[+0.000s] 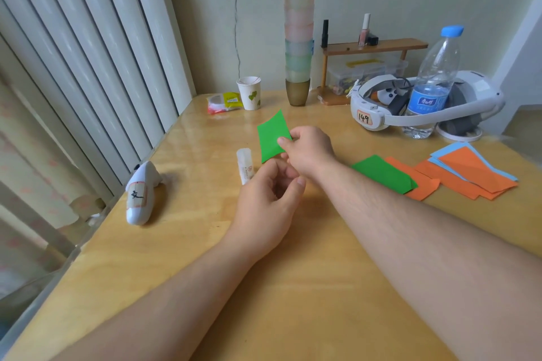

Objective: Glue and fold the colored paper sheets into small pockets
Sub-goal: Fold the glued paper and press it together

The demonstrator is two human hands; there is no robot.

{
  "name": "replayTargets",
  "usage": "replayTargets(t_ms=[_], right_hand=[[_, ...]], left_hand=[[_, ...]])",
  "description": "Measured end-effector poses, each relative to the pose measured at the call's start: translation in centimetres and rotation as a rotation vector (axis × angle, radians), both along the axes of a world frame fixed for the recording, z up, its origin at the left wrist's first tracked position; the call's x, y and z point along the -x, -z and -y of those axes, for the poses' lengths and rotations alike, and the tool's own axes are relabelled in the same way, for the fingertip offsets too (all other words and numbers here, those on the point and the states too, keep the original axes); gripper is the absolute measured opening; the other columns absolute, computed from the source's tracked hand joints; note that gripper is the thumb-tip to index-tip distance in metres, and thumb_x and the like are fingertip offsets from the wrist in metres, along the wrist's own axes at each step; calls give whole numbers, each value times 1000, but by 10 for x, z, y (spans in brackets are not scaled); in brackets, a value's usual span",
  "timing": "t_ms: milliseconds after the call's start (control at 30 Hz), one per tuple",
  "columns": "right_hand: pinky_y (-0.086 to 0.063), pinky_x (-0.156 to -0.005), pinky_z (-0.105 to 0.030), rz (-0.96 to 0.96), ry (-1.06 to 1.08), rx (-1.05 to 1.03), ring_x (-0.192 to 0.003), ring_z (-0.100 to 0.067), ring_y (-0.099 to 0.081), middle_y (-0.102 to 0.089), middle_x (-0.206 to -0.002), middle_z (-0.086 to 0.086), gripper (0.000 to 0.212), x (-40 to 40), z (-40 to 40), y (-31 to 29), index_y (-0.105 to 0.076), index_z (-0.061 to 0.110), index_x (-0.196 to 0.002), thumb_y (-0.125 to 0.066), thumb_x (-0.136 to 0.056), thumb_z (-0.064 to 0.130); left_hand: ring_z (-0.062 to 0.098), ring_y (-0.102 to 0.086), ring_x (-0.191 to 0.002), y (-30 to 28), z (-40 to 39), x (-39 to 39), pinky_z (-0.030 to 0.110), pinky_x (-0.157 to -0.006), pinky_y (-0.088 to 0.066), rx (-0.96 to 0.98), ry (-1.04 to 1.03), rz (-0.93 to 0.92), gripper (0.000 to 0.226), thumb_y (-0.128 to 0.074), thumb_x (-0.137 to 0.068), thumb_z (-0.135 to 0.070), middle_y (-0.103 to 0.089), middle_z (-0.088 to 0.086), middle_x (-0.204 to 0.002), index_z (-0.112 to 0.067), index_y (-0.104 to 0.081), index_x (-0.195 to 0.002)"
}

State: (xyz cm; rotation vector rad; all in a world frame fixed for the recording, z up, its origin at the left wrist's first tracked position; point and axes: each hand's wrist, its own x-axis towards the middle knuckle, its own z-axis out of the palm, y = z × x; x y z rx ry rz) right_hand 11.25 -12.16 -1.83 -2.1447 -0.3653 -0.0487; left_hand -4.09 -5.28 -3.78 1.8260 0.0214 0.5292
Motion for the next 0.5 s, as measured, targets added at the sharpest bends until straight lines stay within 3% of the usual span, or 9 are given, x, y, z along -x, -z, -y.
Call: replayTargets(t_ms=[67, 167, 233, 367, 500], right_hand=[[-53, -79, -33, 34, 1, 135, -82, -15, -69, -76, -91, 4, 21, -1, 6, 2, -72, 17, -101, -66, -98, 37], [-53, -93, -38, 40, -4, 199, -109, -29, -66, -75, -113, -4, 28, 4, 15, -2, -68, 16, -121, -61, -100, 33], [-53, -94, -36, 44, -33, 236, -112, -30, -65, -75, -116, -4, 30, 12, 24, -6, -68, 17, -127, -56, -100, 24], [-53, -94, -32, 79, -35, 262, -111, -24, -66, -74, -120, -1, 41, 25, 48, -12, -67, 27, -134, -49, -99, 17], [-43, -89, -22, 130, -52, 249, -103, -9, -64, -73, -108, 13, 33, 33, 91, -21, -76, 32, -113, -56, -99, 10]], left_hand=[[15, -55, -66, 1, 0, -1, 43, -68, -54, -33, 20, -13, 10, -68, -98, -22, -61, -11, -73, -28, -61, -95], [10, -53, -64, 1, 0, 1, 29, -63, -48, -75, 39, -17, 11, -67, -98, -20, -58, -15, -71, -28, -61, -96], [7, -51, -65, -1, 2, 2, 22, -65, -46, -125, 37, -16, 11, -68, -97, -19, -59, -15, -73, -28, -61, -97], [9, -53, -68, 0, 3, 3, 29, -71, -49, -258, 32, -32, 10, -68, -95, -20, -63, -6, -77, -27, -62, -96], [9, -57, -72, 0, 8, 6, 31, -71, -51, -472, 104, -67, 8, -66, -92, -23, -64, -9, -78, -30, -62, -93]])
